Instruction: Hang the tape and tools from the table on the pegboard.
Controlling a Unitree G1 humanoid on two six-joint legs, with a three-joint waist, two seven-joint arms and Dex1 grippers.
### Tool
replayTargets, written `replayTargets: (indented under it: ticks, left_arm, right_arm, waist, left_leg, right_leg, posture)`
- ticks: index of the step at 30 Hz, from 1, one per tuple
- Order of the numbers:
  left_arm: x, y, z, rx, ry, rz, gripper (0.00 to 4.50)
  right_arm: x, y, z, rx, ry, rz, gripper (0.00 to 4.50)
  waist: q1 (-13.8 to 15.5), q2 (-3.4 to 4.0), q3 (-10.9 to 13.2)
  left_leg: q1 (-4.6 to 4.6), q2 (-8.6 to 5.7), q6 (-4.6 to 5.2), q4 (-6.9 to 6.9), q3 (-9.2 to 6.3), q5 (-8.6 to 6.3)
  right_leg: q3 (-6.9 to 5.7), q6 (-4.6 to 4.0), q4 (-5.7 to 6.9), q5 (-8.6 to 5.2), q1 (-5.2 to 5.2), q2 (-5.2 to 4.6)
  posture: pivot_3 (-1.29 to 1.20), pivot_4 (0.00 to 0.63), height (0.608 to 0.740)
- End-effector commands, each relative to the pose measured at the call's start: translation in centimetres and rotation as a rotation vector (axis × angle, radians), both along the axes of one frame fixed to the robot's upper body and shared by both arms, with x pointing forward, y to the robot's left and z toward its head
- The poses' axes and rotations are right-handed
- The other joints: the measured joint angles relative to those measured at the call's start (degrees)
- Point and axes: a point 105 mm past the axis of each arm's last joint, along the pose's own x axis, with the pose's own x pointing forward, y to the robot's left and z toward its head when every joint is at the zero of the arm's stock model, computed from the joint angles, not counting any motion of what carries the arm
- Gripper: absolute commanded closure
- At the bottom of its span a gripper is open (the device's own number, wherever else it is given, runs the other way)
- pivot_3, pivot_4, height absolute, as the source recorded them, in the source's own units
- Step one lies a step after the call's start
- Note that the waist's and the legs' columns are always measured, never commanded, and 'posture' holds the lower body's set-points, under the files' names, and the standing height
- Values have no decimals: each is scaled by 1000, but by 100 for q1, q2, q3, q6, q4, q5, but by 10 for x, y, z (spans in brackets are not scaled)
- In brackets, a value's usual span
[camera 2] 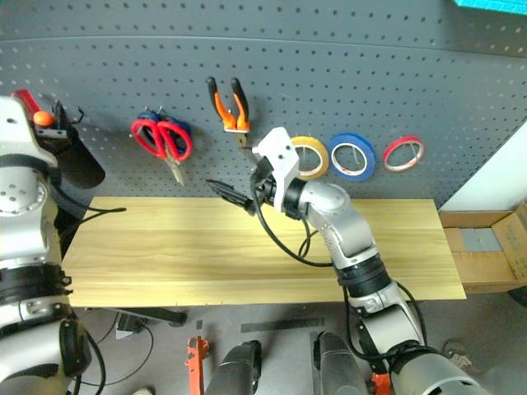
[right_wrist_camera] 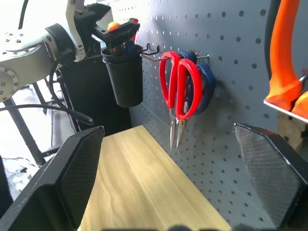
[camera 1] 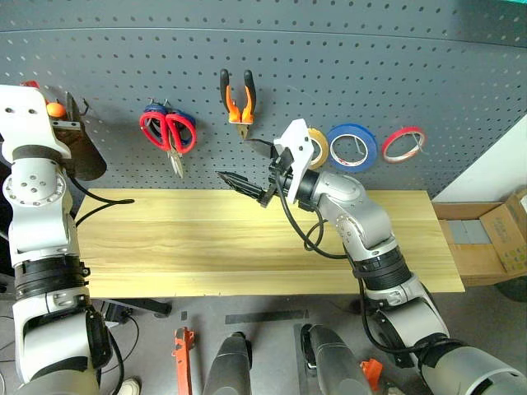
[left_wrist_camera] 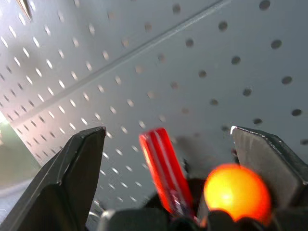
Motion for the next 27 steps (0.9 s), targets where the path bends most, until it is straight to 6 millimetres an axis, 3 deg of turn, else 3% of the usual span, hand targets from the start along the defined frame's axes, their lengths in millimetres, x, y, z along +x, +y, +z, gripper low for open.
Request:
replayTargets:
  ticks: [1,2,5,9,13,16,18,20,23,27]
  left_arm:
    - [-14,-42,25,-18,-104,-177,27]
    - [-16,-48,24,-37,-110,-198,27]
    - [-25,-101,16,-60,-116,-342,27]
    - [-34,-138,4,-98,-97,-423,27]
    - [-33,-198,-53,-215,86,-589,27]
    - [-30,-216,-112,-365,297,-656,27]
    - [-27,-216,-136,-406,373,-635,27]
    - [-23,-212,-157,-404,433,-591,27]
    - [-20,-195,-186,-426,491,-523,27]
    - [-24,-163,-215,-413,559,-416,27]
  right_arm:
    - [-10,-23,24,18,-115,-12,0]
    - [-11,-26,23,16,-115,-20,0]
    - [-21,-42,12,-1,-115,-53,0]
    - [-28,-52,-1,-16,-96,-104,0]
    - [-29,-80,-29,-29,-32,-248,0]
    - [-23,-91,-50,-52,13,-355,0]
    - [-18,-96,-61,-36,45,-414,0]
    - [-11,-103,-77,-35,90,-487,0]
    - [-3,-112,-105,-87,124,-569,0]
    - [9,-140,-138,-95,243,-750,0]
  waist:
    - [20,-5,-9]
    - [39,-11,-22]
    - [72,-34,-112]
    - [80,-44,-276]
    - [51,-19,-537]
    - [7,-5,-679]
    - [-35,-8,-716]
    - [-91,5,-808]
    - [-176,38,-929]
    - [-290,41,-1019]
  left_leg:
    - [-3,-1,-1,0,0,0]
    - [-9,-1,-1,1,-3,0]
    - [-28,-4,-25,3,-10,11]
    - [-42,-4,-33,6,-7,8]
    - [-9,-4,-28,-2,1,6]
    - [48,-6,-10,-4,13,-3]
    - [121,-2,-5,-2,23,-1]
    - [152,5,12,0,23,10]
    - [223,8,15,0,24,11]
    - [238,6,15,1,27,12]
  right_leg:
    - [0,-1,1,0,0,-4]
    - [-3,0,-5,1,-2,-7]
    - [-9,0,-14,3,-9,-15]
    - [-9,8,-42,10,-9,-11]
    - [-1,7,-80,29,35,-2]
    - [8,14,-88,27,94,3]
    - [16,41,-86,5,152,11]
    - [20,1,-86,0,176,26]
    - [27,-5,-100,2,242,33]
    - [34,-4,-104,2,260,30]
  posture:
    - [41,183,740]
    - [41,183,740]
    - [41,121,740]
    - [30,86,740]
    - [13,53,740]
    - [-8,34,740]
    - [-23,19,740]
    - [-28,12,740]
    - [-50,0,740]
    - [-47,0,740]
